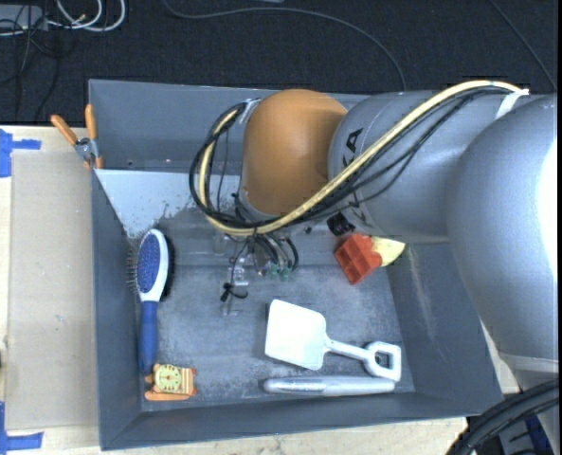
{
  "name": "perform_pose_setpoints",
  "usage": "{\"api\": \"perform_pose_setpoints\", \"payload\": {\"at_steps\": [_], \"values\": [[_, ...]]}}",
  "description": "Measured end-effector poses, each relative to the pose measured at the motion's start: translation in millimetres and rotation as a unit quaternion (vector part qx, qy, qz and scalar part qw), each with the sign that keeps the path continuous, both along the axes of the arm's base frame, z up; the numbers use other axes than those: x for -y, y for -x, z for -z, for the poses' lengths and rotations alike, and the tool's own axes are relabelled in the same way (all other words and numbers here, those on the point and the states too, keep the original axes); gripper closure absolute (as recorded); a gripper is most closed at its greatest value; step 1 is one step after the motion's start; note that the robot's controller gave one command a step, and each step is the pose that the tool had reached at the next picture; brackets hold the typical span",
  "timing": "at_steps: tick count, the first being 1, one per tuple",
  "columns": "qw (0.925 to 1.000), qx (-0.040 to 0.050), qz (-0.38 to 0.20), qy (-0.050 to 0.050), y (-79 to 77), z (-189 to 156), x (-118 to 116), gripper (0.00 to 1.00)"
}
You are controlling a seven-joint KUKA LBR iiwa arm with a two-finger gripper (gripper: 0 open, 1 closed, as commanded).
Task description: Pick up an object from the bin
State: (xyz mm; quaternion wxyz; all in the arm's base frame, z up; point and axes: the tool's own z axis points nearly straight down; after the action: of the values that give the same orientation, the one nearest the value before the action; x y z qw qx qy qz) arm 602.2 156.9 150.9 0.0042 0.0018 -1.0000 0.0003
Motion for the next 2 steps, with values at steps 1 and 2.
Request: {"api": "perform_pose_setpoints", "payload": {"at_steps": [1,2], "values": [[1.0000,0.0037,0.002,-0.001,-1.7,-4.9,0.8,0.00],[0.9919,0.0046,-0.127,-0.001,31.5,33.1,-38.9,0.00]]}}
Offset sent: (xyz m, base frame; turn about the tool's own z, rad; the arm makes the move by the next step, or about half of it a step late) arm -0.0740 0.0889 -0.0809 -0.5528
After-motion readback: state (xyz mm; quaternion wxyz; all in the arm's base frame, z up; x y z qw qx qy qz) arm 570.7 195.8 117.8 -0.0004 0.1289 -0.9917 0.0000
